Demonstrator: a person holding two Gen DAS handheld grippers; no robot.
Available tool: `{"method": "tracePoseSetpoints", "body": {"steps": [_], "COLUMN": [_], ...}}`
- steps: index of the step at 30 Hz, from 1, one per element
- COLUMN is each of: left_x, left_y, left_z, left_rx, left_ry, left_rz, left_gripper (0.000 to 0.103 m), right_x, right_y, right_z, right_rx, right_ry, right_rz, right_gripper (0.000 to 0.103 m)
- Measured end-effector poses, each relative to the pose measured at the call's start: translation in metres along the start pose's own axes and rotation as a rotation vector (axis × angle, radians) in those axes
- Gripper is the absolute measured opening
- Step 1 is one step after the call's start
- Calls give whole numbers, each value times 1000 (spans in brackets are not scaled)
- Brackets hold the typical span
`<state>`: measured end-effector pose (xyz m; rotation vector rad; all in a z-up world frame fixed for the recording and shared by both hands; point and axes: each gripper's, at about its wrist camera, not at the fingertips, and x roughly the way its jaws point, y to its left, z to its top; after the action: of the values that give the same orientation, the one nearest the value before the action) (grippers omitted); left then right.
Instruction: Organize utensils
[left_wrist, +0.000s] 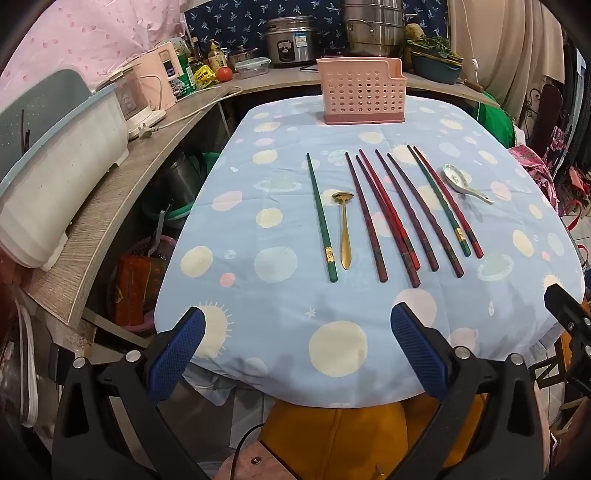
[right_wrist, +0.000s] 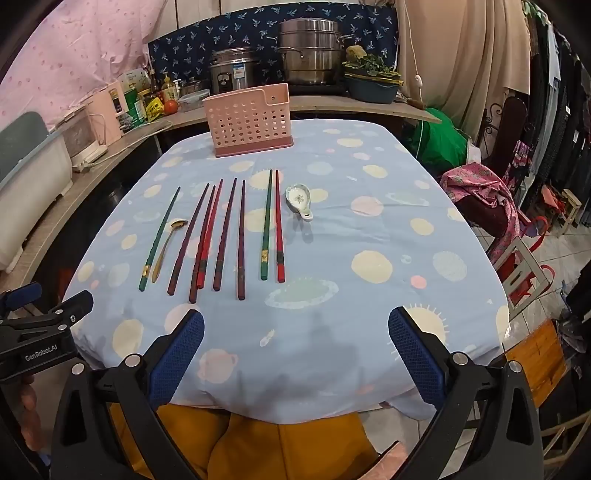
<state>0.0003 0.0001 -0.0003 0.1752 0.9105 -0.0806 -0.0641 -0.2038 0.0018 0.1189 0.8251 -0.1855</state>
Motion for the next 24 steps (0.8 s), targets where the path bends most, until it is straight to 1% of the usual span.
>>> {"method": "tracePoseSetpoints", "body": {"steps": [24], "left_x": [0], "left_y": [0], "left_z": [-2], "left_rx": [2], "left_ry": [-2], "left_rz": [4], "left_gripper": [96], "right_x": [0], "right_y": [-1], "right_z": [0], "right_rx": [1], "right_ry": [-6], "right_rz": [1], "right_gripper": [96]}}
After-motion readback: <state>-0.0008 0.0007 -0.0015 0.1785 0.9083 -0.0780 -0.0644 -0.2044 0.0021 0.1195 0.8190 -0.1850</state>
